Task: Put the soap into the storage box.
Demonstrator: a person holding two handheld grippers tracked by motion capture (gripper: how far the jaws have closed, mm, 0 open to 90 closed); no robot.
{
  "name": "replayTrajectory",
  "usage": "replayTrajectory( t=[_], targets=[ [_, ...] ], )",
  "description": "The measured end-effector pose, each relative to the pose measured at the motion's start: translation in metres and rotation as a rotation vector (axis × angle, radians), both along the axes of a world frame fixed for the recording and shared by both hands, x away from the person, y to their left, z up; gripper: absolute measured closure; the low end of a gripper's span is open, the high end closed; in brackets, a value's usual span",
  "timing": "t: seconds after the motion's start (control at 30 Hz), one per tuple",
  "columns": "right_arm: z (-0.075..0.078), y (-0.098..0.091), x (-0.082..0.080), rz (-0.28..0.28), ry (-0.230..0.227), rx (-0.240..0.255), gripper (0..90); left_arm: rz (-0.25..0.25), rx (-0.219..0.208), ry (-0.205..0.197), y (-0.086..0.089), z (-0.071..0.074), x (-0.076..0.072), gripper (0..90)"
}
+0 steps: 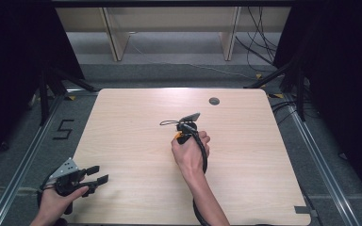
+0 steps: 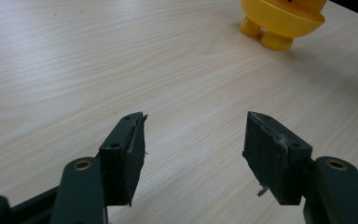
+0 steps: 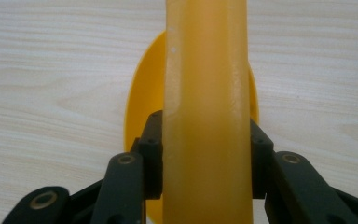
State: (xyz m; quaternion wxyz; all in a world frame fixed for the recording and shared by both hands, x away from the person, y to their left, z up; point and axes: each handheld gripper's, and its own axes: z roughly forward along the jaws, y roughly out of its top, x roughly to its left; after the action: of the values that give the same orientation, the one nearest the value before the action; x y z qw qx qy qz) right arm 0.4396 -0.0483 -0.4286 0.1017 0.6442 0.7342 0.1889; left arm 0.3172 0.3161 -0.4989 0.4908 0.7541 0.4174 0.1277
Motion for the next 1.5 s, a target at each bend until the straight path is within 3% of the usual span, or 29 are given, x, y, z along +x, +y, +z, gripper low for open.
replayTrajectory(
  t=[0.13,0.4,0.47,0.57,0.63,0.9,0.93,1.03,1.13,1.23,1.33,1.5],
  targets=[
    [-0.001,0.001,0.0,-0.015,0.011,0.003,61.4,-0.002,0.0,0.0,0.0,0.0,0.0,38.0],
    [-0.001,0.0,0.0,0.008,0.012,0.0,60.8,-0.002,0.005,0.0,0.0,0.0,0.0,38.1],
    [0.0,-0.001,-0.001,0.024,-0.014,-0.018,60.4,-0.004,0.003,0.0,0.0,0.0,0.0,38.0],
    [0.005,0.001,-0.003,0.017,-0.028,-0.002,58.0,-0.003,0.003,0.0,0.0,0.0,0.0,38.0],
    [0.008,-0.001,-0.002,0.048,-0.051,-0.01,56.6,-0.007,0.006,-0.002,0.0,0.0,0.0,38.1],
    [0.012,0.001,-0.004,0.078,-0.059,-0.006,50.3,-0.004,0.004,0.0,0.0,0.0,0.0,38.0],
    [0.012,-0.001,-0.003,0.098,-0.074,-0.03,50.2,-0.004,0.004,0.0,0.0,0.0,0.0,38.0],
    [0.014,0.0,-0.004,0.093,-0.069,-0.011,48.7,0.0,0.001,-0.003,0.0,0.0,0.0,38.1],
    [0.017,0.001,-0.005,0.085,-0.08,-0.027,47.0,-0.003,0.004,0.001,0.0,0.0,0.0,38.1],
    [0.022,0.0,-0.007,0.072,-0.074,-0.018,46.3,-0.003,0.004,0.0,0.0,0.0,0.0,38.1],
    [0.027,-0.005,-0.008,0.125,-0.108,0.012,43.1,-0.002,0.002,0.0,0.0,0.0,0.0,38.0],
    [0.038,-0.014,-0.013,0.143,-0.11,0.068,42.0,-0.002,0.002,-0.001,0.0,0.0,0.0,38.0]
  ],
)
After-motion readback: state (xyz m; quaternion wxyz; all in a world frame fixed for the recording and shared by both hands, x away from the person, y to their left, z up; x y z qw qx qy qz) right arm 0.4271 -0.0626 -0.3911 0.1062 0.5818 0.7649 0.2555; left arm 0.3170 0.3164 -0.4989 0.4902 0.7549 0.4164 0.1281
